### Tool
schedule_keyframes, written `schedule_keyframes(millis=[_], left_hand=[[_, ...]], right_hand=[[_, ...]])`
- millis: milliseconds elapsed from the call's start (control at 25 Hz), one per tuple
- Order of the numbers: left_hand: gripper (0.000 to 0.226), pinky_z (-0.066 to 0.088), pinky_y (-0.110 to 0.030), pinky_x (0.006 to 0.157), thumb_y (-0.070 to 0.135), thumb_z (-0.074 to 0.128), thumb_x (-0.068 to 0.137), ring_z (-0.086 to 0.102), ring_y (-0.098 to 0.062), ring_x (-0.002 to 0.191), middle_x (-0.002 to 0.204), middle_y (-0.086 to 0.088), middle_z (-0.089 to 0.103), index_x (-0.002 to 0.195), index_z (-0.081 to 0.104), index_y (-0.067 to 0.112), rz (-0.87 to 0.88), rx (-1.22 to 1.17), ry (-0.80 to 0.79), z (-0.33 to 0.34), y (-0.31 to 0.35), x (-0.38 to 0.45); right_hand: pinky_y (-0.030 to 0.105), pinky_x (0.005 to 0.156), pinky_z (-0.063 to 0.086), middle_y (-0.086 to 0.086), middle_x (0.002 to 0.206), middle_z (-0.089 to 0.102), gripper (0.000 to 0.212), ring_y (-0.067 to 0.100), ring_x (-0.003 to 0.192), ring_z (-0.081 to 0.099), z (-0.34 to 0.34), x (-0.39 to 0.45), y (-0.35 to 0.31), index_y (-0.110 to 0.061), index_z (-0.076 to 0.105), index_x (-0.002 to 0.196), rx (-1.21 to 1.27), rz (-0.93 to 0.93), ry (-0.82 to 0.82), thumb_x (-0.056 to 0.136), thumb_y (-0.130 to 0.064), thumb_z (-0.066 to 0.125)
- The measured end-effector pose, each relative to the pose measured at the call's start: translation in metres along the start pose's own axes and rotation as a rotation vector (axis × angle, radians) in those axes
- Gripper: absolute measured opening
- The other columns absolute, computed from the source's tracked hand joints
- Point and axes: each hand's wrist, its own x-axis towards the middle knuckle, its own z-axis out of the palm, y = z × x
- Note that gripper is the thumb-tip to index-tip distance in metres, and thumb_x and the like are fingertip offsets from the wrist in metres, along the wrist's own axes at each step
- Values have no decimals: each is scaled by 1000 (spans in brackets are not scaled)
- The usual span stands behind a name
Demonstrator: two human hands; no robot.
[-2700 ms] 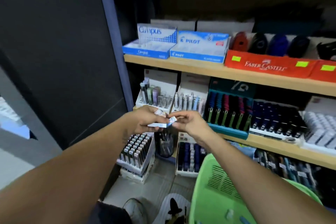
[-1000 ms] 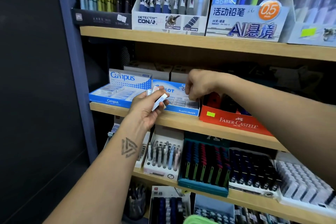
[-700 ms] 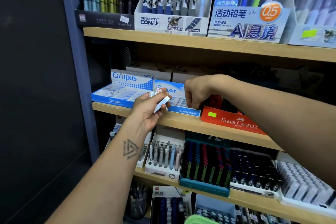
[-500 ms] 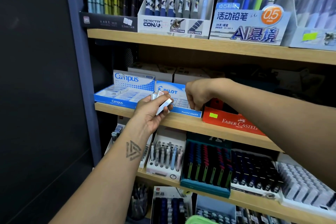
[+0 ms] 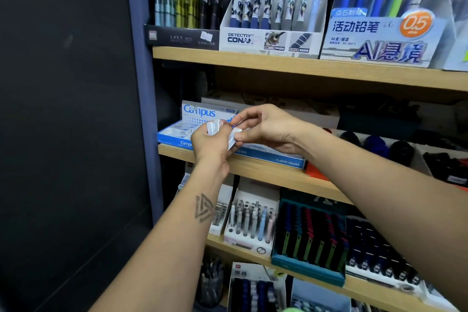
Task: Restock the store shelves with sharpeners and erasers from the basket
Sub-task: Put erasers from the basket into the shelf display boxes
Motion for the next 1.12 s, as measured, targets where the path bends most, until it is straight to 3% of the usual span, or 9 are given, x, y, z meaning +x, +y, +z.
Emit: schedule_keyframes(millis=[80,200,360,520,680,800,880,1000,1120], left_hand=[[8,61,-31,53,0,64,93,70,-24,69,90,-16,68,88,61,5,-72,-61,-6,-12,12,4],[5,59,-28,52,1,67,92,71,-29,83,105,-20,70,95,63,3,-160,42,-110,-35,26,12],[11,59,-26,54,-4,67,88,65,-40,112,111,-22,67,99,65,-3,-221,-41,-165,-54,33,16],[20,62,-33,62,-9,67,87,68,-34,104,107,-21,68,106,63,-4,-188,-172,-96,-61,35,19],[11,63,-37,67,-7,66,89,69,-33,103,108,-24,68,98,63,-1,-158,-167,-47,-64,42,22],[4,62,-43,67,-5,62,93,68,-32,89,93,-26,64,92,58,-3,-150,-210,21,-73,57,27],[3,62,-42,61,-2,59,96,66,-32,86,97,-25,63,95,56,-2,-168,-254,88,-85,64,34],[3,62,-42,56,12,59,100,68,-29,85,102,-13,67,101,57,10,-204,-203,118,-105,68,42],[6,61,-43,69,21,62,99,72,-27,83,101,-6,72,98,58,17,-205,-107,134,-116,70,45]], right_hand=[[26,75,60,15,85,66,32,22,78,69,4,8,3,2,65,104,86,-32,82,79,23,64],[26,76,60,13,89,71,35,22,85,69,11,17,10,2,66,105,113,-68,102,79,25,63],[27,79,57,15,92,71,31,20,82,69,29,29,14,-1,66,100,117,-92,159,79,23,65],[35,88,56,19,86,69,12,23,83,66,52,43,15,1,69,87,86,-88,234,80,6,76],[34,88,59,17,95,75,33,24,90,73,63,52,6,0,72,107,-126,-87,155,76,-2,82],[34,83,58,9,85,73,23,18,79,68,56,70,-3,-7,74,97,-260,-135,369,76,-1,81],[30,76,54,2,82,72,16,14,78,66,49,84,0,-13,74,86,-500,-102,490,75,-12,85],[24,74,46,-1,87,73,15,15,85,65,51,95,13,-22,71,75,-715,-9,425,75,-20,85],[28,85,52,-2,90,74,16,15,93,67,61,102,19,-25,70,75,-739,-31,307,76,-21,86]])
